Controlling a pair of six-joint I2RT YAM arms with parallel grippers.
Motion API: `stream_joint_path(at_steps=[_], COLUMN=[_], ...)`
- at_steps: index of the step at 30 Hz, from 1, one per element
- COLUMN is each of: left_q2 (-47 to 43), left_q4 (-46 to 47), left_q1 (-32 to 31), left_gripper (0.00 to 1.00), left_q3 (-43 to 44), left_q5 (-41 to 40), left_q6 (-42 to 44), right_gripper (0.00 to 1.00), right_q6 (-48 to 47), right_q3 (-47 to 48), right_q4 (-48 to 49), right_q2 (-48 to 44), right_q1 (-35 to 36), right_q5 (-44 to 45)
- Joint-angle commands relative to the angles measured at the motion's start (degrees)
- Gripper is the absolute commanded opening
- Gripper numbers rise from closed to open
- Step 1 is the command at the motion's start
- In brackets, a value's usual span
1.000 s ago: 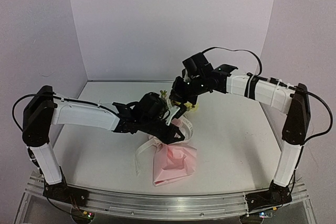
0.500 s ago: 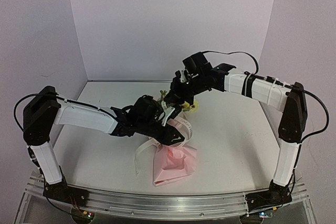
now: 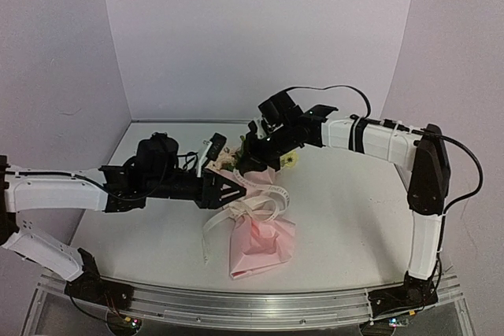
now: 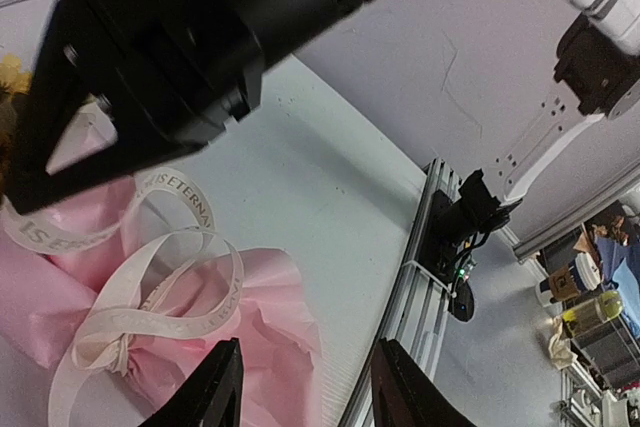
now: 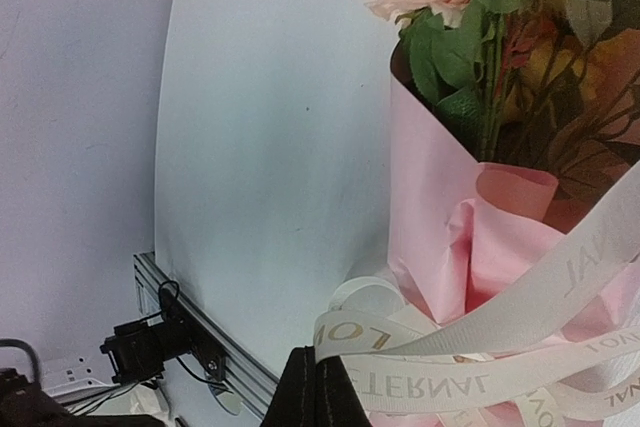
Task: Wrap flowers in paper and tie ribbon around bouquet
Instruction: Place the right side of the half-tied ribbon on the folded bouquet, then pick up the half-tied ribbon from the folded bouquet.
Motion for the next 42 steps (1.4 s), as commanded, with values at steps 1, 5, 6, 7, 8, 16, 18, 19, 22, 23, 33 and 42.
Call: stream_joint_path(at_steps=[1, 5, 6, 7, 8, 16, 18, 19, 22, 23, 33, 42], left_q2=[-10.08, -14.71, -14.58, -13.75, -12.34, 5.57, 8.19, 9.16, 12.08, 12.58, 14.68, 11.49], left_q4=[-0.95, -10.87, -14.28, -15.85, -16.67, -20.85, -20.04, -19.31, -18.39, -17.41, -20.73, -24.96], left_q1=[5.34, 11.48, 13.26, 15.26, 17.03, 20.84, 20.89, 20.94, 20.91, 20.94, 19.53, 11.64], left_gripper=[0.45, 0.55, 0.55, 0.55, 0.56, 0.59, 0.61, 0.61, 0.62, 0.62, 0.58, 0.47], left_q3=[-3.51, -2.58, -1.53, -0.81, -0.1, 9.66, 10.55, 10.82, 11.92, 11.78, 12.6, 10.52], left_q5=[-7.24, -17.38, -19.28, -17.95, -15.87, 2.99, 6.1, 7.5, 11.53, 12.25, 6.67, -4.06], left_q6=[-6.52, -12.48, -14.24, -15.39, -16.19, -12.37, -11.97, -11.96, -12.0, -12.27, -9.21, -2.35], right_gripper=[0.0, 0.0, 0.0, 0.0, 0.0, 0.14, 0.2, 0.23, 0.35, 0.4, 0.56, 0.5], right_q6=[-4.91, -9.46, -10.74, -11.92, -13.22, -19.86, -20.11, -20.09, -19.36, -18.95, -12.57, -7.78], right_q3=[3.39, 4.06, 3.9, 3.64, 3.49, 1.82, 1.37, 1.13, 0.72, 0.62, -10.17, -20.68], right_q4=[-1.05, -3.26, -3.86, -4.51, -5.22, -8.59, -8.88, -9.0, -9.24, -9.4, -12.15, -11.22], right_q2=[1.3, 2.06, 2.09, 2.09, 2.05, 2.51, 2.55, 2.47, 1.28, 0.67, -11.21, -14.38], right_q1=[4.08, 6.82, 7.47, 8.08, 8.9, 13.31, 13.43, 13.44, 13.46, 13.48, 13.47, 13.44], right_q5=[1.41, 3.17, 3.6, 4.25, 5.16, 10.33, 11.51, 12.13, 14.49, 15.06, 29.96, 31.92])
